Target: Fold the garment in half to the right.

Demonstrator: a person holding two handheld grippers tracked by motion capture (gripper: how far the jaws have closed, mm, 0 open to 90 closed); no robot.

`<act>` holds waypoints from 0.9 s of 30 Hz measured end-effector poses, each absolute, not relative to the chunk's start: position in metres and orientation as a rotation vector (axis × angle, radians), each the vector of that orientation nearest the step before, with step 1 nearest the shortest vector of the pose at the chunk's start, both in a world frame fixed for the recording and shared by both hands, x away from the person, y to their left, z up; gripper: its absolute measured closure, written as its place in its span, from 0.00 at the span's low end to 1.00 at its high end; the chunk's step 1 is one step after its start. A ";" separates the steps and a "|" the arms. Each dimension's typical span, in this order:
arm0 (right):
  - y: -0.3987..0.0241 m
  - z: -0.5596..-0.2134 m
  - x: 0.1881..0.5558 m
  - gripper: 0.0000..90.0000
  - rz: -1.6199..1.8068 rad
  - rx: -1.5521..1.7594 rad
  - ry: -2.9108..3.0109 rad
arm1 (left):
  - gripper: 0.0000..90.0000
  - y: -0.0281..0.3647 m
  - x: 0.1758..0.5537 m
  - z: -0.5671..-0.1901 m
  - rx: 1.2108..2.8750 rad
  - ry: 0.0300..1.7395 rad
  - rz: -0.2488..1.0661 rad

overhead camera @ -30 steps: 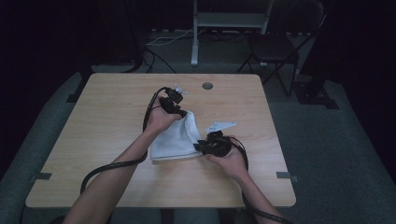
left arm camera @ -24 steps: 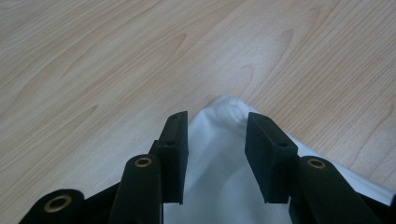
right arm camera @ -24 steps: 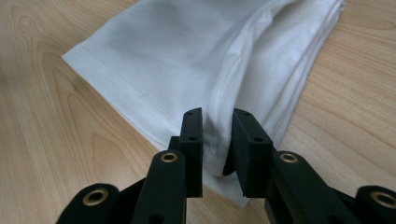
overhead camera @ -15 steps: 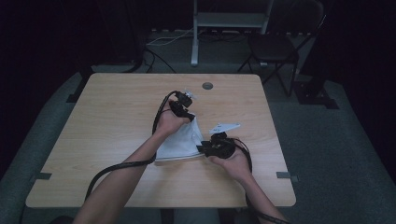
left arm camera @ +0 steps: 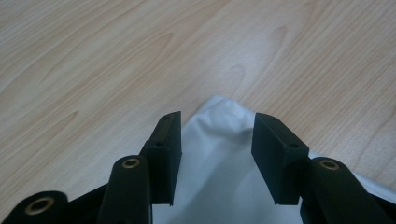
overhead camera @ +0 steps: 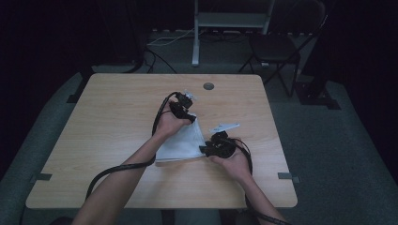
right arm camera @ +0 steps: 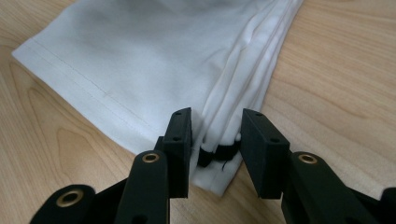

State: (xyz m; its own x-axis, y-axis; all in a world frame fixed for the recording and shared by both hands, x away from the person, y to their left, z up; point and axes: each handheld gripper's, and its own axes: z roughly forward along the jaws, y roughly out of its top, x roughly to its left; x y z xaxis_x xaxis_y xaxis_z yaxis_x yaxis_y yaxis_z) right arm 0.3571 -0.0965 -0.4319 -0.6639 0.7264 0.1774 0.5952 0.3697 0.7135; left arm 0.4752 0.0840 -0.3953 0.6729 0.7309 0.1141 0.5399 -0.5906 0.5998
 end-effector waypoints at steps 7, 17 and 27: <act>-0.095 -0.434 0.355 0.71 1.178 1.204 2.451 | 0.51 0.101 0.469 -0.387 2.338 0.976 0.497; -0.083 -0.436 0.355 0.71 1.200 1.227 2.444 | 0.50 0.157 0.438 -0.385 2.284 0.997 0.541; -0.070 -0.437 0.356 0.71 1.229 1.254 2.429 | 0.50 0.194 0.394 -0.392 2.300 0.968 0.604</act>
State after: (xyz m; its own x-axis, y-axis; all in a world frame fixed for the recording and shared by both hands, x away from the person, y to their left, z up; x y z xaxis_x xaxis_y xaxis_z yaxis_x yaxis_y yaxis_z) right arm 0.3556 -0.0698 -0.4375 -0.6414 0.7336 0.2246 0.6155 0.3172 0.7215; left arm 0.3939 0.1943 -0.3916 0.6365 0.7493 0.1829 0.4938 -0.5781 0.6497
